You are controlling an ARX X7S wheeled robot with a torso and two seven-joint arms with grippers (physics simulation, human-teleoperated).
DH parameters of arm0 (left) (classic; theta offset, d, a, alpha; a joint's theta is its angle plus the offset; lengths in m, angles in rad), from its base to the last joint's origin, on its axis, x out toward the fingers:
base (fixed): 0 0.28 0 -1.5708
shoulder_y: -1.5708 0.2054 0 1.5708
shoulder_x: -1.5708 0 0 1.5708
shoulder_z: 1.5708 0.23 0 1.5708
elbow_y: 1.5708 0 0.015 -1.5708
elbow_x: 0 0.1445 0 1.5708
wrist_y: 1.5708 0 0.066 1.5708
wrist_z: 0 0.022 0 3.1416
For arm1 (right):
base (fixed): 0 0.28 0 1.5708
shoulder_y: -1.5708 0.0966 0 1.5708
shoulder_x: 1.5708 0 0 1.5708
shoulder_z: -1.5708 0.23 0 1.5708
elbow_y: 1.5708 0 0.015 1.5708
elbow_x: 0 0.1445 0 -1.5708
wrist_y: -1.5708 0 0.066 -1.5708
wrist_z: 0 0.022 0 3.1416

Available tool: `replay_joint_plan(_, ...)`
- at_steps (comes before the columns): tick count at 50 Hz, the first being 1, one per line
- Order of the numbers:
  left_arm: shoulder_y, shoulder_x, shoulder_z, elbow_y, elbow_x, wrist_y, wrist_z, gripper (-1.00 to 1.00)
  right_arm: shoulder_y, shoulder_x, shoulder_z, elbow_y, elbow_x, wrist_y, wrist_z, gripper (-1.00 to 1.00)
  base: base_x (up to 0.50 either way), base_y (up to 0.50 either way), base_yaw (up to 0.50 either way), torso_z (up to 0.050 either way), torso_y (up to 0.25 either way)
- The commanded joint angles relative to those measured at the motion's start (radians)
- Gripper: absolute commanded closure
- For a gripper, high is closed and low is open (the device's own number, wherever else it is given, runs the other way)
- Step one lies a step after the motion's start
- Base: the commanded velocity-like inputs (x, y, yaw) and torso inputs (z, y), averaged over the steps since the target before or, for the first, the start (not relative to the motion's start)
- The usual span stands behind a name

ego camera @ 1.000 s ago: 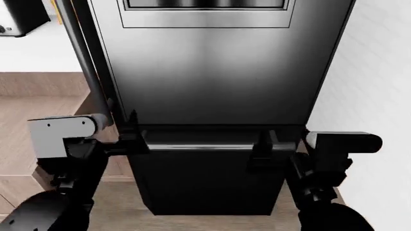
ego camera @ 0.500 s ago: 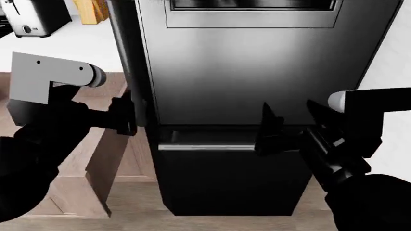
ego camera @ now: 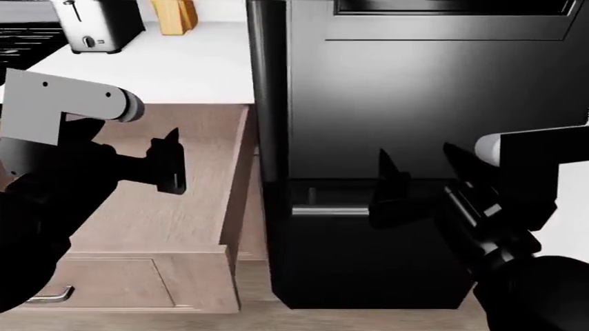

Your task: Pick and place the shaker into the drawer. Then close the cabinet.

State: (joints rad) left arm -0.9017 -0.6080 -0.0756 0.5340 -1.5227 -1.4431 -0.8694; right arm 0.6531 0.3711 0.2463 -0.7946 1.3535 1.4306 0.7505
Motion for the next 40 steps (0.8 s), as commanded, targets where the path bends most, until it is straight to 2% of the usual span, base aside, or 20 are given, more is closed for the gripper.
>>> replay_joint_plan(1,0.000,-0.013,0.013,-0.002,-0.024,0.019,-0.018,-1.00,-0.012,0.018,-0.009,-0.005,0.012,-0.021,0.011,-1.00,0.00,0.50,0.00,0.000,0.000)
replay_joint_plan(40,0.008,-0.042,0.037,0.004,-0.056,0.081,-0.025,-1.00,0.023,0.050,-0.087,-0.038,-0.006,-0.076,0.013,-1.00,0.00,0.50,0.00,0.000,0.000)
